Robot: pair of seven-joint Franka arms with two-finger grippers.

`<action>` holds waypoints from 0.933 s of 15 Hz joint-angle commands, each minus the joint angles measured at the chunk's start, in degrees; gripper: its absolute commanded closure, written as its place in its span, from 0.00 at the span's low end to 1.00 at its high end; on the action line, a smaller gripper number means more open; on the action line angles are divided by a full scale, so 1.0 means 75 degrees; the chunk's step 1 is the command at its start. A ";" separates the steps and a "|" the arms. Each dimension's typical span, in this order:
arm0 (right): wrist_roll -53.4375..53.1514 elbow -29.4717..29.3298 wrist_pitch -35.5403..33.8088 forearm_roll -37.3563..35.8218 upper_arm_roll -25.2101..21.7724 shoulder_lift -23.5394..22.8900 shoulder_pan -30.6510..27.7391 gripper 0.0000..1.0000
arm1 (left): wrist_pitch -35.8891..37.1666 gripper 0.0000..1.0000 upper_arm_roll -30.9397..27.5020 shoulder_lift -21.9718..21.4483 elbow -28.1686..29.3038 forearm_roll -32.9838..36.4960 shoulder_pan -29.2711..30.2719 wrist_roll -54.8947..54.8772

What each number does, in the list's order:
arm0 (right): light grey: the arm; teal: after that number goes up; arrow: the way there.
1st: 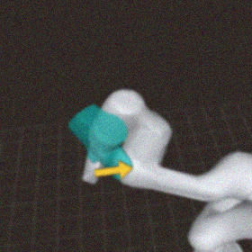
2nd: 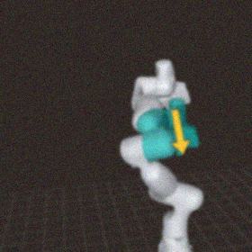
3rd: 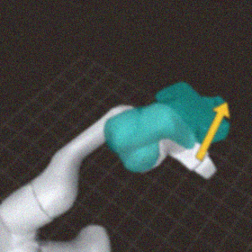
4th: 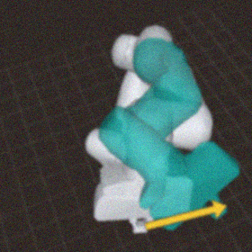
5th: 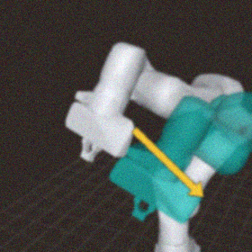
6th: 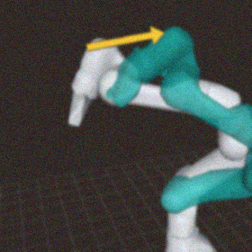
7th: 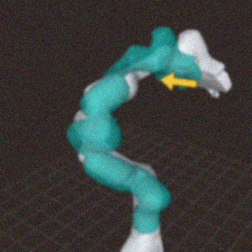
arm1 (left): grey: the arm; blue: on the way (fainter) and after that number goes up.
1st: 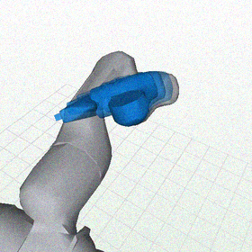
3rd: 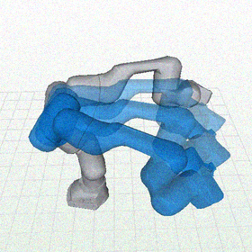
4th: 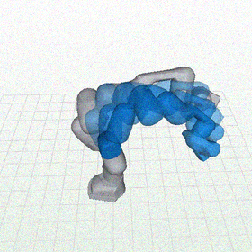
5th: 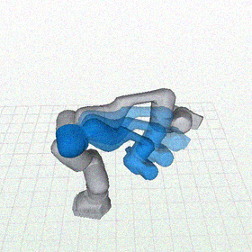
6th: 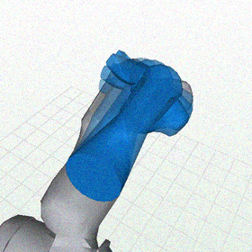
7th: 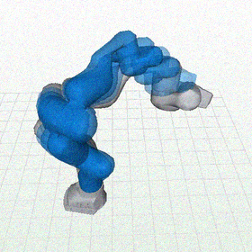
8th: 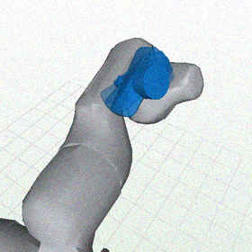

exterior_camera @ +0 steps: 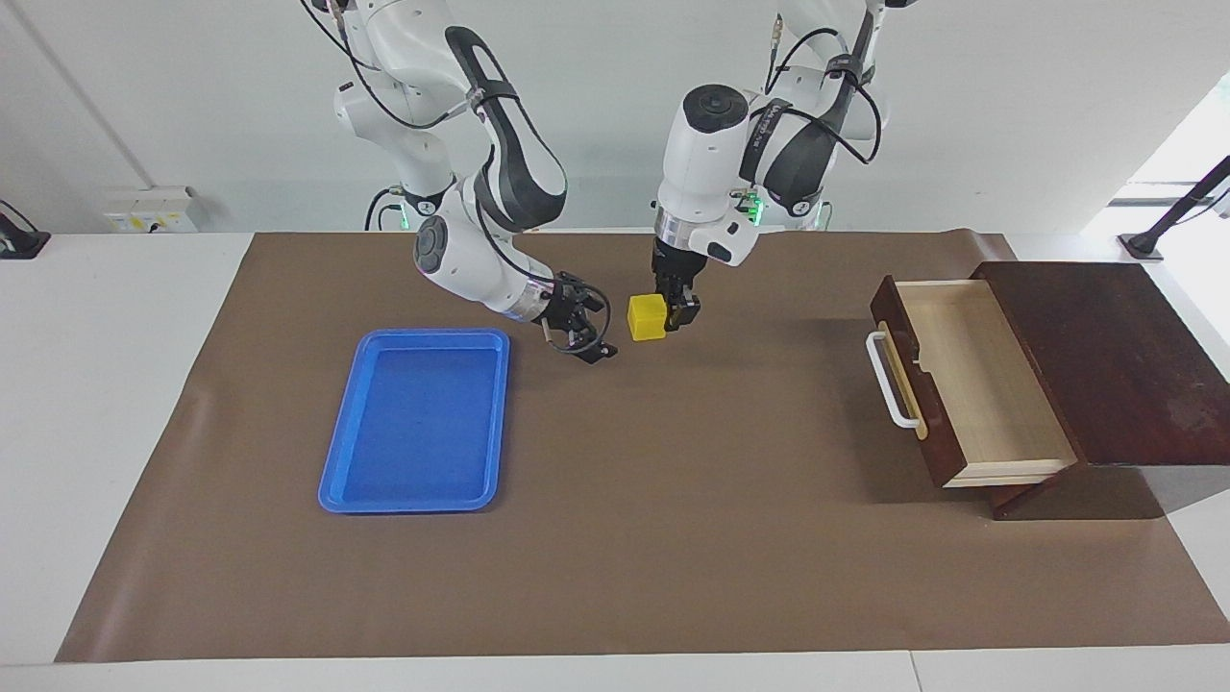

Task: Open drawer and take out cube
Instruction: 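Grasp the yellow cube with the right gripper from the left gripper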

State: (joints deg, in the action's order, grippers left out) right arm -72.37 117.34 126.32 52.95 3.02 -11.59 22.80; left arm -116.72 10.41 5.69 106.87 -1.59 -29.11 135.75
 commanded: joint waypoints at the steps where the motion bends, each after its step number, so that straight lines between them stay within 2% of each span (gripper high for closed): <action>1: -0.0474 -0.0445 -0.0003 0.0159 -0.0027 -0.0177 0.0112 0.00 | -0.0234 1.00 -0.0123 -0.0043 0.0130 0.0059 -0.0208 0.0087; 5: -0.0814 -0.0773 -0.0003 0.0159 -0.0027 -0.0294 0.0241 0.00 | -0.0211 1.00 -0.0123 0.0004 0.0141 0.0059 -0.0208 0.0087; 14: -0.1014 -0.0797 0.0032 0.0147 -0.0039 -0.0271 0.0464 0.00 | -0.0141 1.00 -0.0123 -0.0020 0.0165 0.0059 -0.0232 -0.0006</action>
State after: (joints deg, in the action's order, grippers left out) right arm -79.26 112.32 126.33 52.98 2.97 -12.92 26.15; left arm -117.14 10.43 6.25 106.98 -1.53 -29.71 135.73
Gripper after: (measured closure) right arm 0.000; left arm 0.454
